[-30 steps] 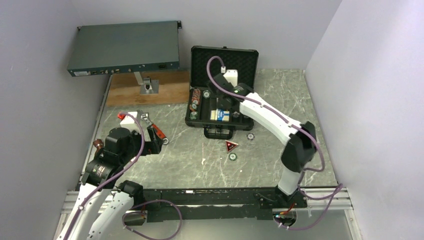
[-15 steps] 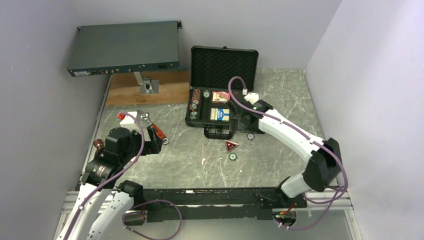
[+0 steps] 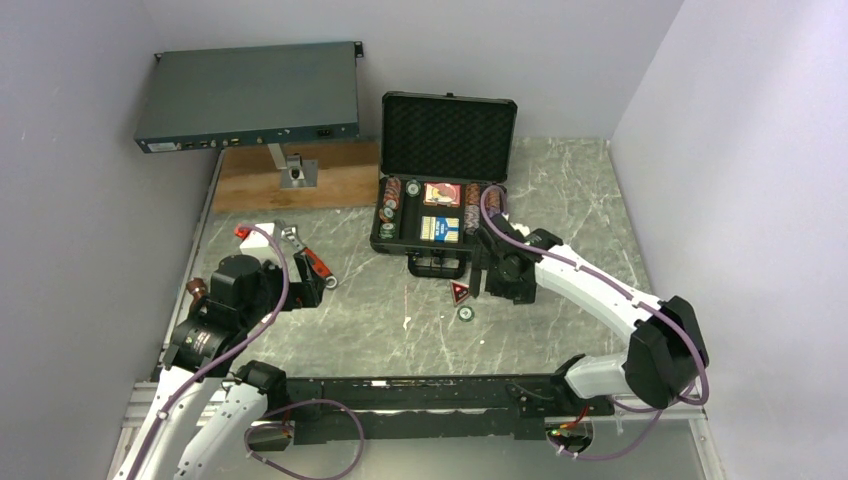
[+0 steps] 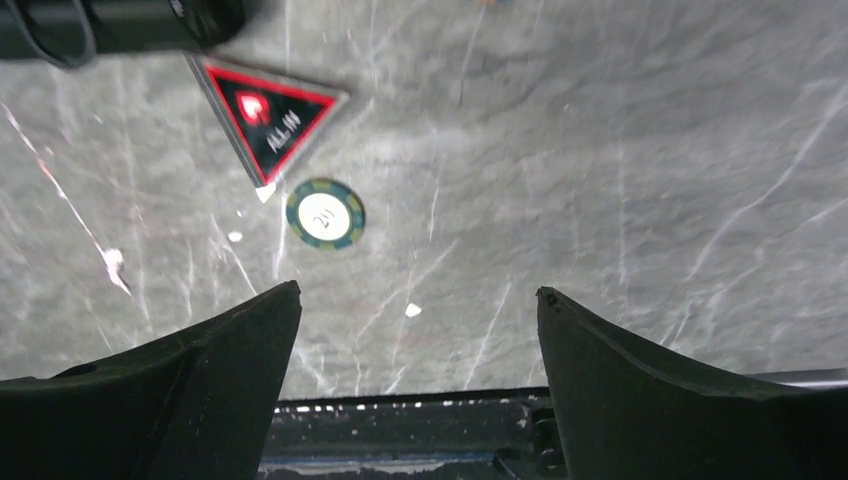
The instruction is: Pack up texas hold em set
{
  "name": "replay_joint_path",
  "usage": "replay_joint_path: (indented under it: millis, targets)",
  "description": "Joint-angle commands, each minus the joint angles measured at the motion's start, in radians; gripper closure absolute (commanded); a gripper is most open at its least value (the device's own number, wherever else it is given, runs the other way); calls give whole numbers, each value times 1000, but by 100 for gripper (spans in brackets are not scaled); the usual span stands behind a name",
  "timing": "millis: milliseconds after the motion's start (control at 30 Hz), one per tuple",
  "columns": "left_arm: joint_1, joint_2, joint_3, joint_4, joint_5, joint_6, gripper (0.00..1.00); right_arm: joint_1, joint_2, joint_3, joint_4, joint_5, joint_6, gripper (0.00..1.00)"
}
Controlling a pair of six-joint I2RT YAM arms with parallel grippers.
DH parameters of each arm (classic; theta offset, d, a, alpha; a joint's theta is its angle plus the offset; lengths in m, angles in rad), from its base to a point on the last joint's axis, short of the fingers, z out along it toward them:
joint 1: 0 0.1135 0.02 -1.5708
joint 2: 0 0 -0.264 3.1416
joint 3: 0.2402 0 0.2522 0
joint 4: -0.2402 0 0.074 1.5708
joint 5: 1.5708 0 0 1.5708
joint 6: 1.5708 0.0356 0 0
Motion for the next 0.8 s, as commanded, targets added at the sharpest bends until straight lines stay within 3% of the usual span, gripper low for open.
replay_joint_path:
  millis: [0,300,467,767]
  targets:
    - [13,7,3,22,7,9,1,19,1,-61,88,-143,48,12]
    - [43,25,-1,37,57,24,1,78,68,-95,182,-182,94,19]
    - [41,27,-1,38,67,25,1,81,140,-101,208,-135,124,28]
    - [41,26,-2,39,68,25,1,104,213,-105,235,-96,144,33]
